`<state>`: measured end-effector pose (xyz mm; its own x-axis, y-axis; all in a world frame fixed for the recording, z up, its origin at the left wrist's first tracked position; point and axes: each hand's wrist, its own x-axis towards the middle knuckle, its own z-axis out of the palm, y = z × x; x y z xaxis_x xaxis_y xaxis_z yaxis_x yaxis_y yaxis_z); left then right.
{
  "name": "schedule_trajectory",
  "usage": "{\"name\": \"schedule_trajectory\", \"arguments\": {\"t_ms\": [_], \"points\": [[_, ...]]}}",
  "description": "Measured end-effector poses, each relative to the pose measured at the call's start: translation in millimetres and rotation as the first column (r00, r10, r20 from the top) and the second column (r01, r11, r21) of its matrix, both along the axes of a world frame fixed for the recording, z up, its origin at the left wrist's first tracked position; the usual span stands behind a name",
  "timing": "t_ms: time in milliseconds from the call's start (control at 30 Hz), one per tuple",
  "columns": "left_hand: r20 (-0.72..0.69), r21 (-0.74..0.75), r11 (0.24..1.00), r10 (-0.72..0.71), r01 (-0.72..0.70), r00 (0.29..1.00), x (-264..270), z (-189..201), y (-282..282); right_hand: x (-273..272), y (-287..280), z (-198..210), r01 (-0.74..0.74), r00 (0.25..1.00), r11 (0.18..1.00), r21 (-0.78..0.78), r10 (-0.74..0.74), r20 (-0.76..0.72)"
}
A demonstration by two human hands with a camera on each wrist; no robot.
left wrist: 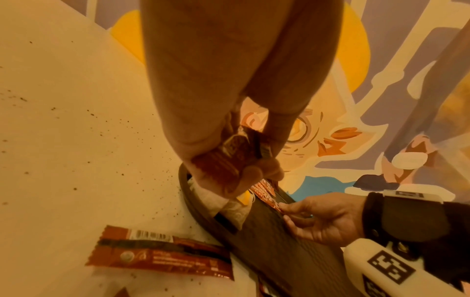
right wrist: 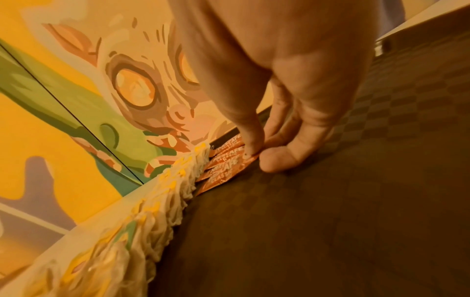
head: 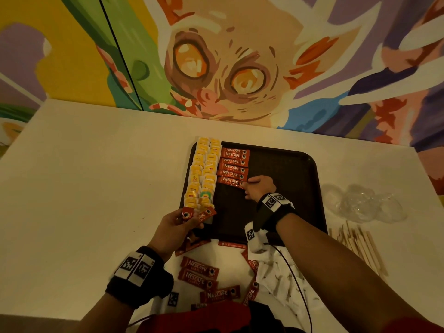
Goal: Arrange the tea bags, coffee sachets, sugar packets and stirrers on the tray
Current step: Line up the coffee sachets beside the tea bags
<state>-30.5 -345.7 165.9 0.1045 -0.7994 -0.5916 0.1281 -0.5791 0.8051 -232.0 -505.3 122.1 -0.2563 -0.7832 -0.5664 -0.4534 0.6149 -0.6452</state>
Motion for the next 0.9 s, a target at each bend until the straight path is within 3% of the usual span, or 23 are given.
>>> {"name": "schedule_trajectory", "arguments": {"t_ms": [567,900], "points": [[-0.003,0.006,1.0,0.005,-0.005,1.0,1.1,0.5,-1.5,5.5,-13.5,-2.9,-0.039,0.991,0.996,0.077,0.048,-0.123],[0.025,0.001,1.0,-0.005,0.005,1.0,3.3,1.1,-1.2,6.1,-20.5,-12.0,-0.041,0.99,0.999,0.035,0.045,-0.137]]}}
